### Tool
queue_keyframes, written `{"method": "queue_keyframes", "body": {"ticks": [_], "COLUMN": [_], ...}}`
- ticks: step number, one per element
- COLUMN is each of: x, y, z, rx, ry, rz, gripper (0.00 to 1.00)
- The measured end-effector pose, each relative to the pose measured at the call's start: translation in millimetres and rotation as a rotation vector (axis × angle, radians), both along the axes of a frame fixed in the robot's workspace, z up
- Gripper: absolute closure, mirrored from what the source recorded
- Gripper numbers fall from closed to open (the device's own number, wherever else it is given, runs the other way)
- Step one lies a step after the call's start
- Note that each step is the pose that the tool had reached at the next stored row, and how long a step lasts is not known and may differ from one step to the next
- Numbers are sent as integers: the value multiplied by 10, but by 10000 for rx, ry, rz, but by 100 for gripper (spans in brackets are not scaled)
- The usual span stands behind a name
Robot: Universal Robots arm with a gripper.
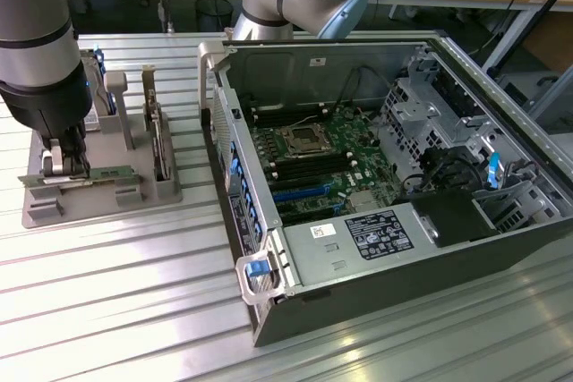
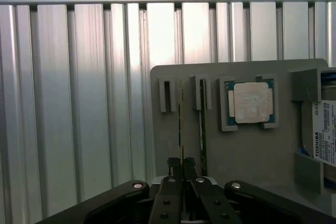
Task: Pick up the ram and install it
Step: 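Pick up the ram and move it above insertion slot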
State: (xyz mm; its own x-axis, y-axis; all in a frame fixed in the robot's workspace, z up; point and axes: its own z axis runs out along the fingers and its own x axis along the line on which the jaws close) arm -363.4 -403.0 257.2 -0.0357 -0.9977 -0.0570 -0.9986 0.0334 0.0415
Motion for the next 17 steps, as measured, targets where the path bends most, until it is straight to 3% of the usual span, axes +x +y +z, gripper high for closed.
{"method": "queue_keyframes", "body": {"ticks": [17], "x": [0], "y": [0], "z": [53], "rx": [36], "ry": [0], "rz": [0], "gripper": [87]}}
